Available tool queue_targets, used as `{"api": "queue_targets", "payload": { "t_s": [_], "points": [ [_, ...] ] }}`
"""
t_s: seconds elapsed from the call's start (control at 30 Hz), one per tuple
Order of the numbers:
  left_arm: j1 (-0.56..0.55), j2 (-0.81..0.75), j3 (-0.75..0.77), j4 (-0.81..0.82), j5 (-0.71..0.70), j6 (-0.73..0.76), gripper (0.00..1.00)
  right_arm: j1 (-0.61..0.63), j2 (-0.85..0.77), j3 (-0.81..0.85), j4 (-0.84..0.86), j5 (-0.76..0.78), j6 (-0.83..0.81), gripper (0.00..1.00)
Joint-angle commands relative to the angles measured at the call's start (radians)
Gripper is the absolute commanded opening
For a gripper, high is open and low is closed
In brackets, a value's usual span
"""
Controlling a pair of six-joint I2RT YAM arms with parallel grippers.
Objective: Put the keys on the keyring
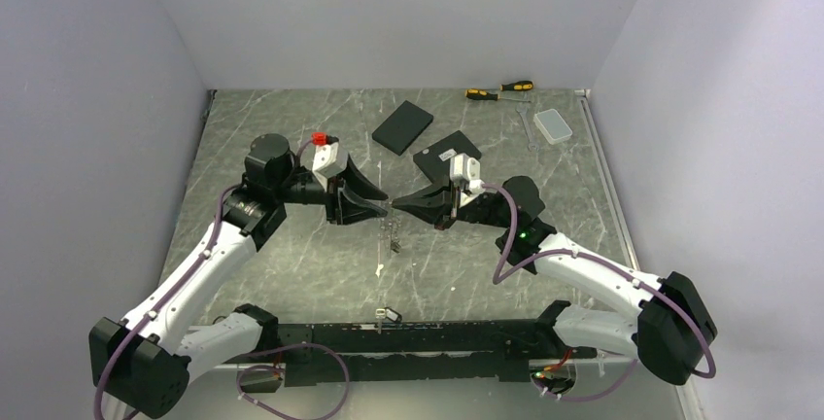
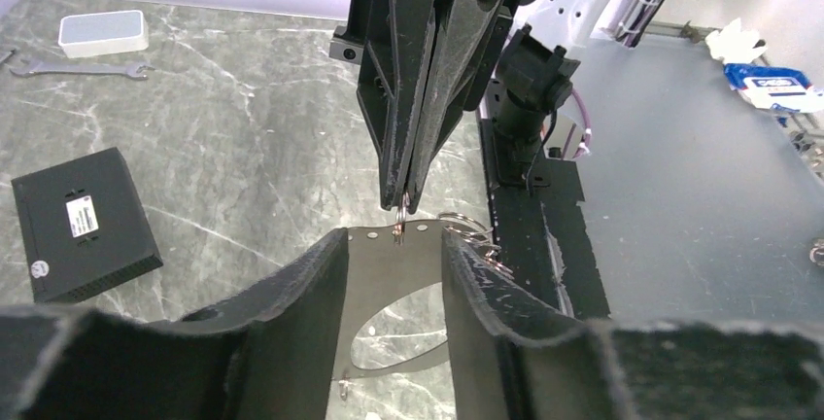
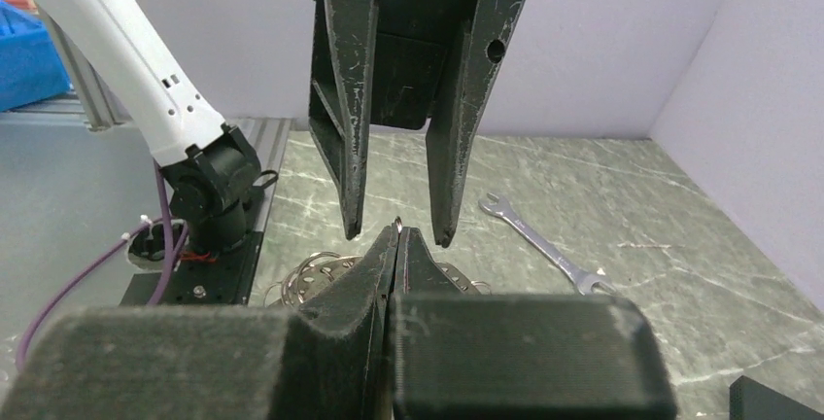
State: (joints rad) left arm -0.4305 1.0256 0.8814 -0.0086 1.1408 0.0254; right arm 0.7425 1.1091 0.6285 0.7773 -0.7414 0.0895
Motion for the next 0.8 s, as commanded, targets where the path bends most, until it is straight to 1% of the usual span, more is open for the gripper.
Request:
{"api": "queue_targets", "payload": {
  "t_s": [0.0, 0.13, 0.3, 0.43, 0.5, 0.6, 0.7, 0.73, 0.77],
  "points": [
    [0.003, 0.000, 0.014, 0.088, 0.035, -0.075, 0.41, 0.010, -0.004, 0.059, 0.086, -0.006, -0.007, 0.00],
    [0.003, 0.010, 0.022, 0.064, 0.031, -0.061, 0.35, 0.014, 0.002, 0.055, 0.104, 0.002, 0.000, 0.00],
    [0.003, 0.013, 0.025, 0.046, 0.021, -0.047, 0.34, 0.018, 0.001, 0.056, 0.107, 0.016, 0.000, 0.00],
    [0.001, 0.020, 0.033, 0.030, 0.015, -0.037, 0.28, 0.021, 0.001, 0.059, 0.107, 0.018, 0.001, 0.00],
    [0.001, 0.019, 0.028, 0.044, 0.014, -0.049, 0.22, 0.023, 0.004, 0.061, 0.107, 0.015, 0.003, 0.00],
    [0.001, 0.014, 0.027, 0.048, 0.003, -0.048, 0.01, 0.030, 0.008, 0.066, 0.097, 0.010, 0.000, 0.00],
    [0.001, 0.001, 0.021, 0.051, -0.011, -0.046, 0.00, 0.034, 0.013, 0.074, 0.077, 0.012, -0.007, 0.00],
    [0.001, -0.003, 0.019, 0.054, -0.011, -0.047, 0.00, 0.035, 0.015, 0.082, 0.061, 0.010, -0.007, 0.06],
    [0.001, -0.006, 0.019, 0.054, -0.015, -0.044, 0.00, 0.035, 0.017, 0.094, 0.035, 0.008, -0.008, 0.20]
  ]
}}
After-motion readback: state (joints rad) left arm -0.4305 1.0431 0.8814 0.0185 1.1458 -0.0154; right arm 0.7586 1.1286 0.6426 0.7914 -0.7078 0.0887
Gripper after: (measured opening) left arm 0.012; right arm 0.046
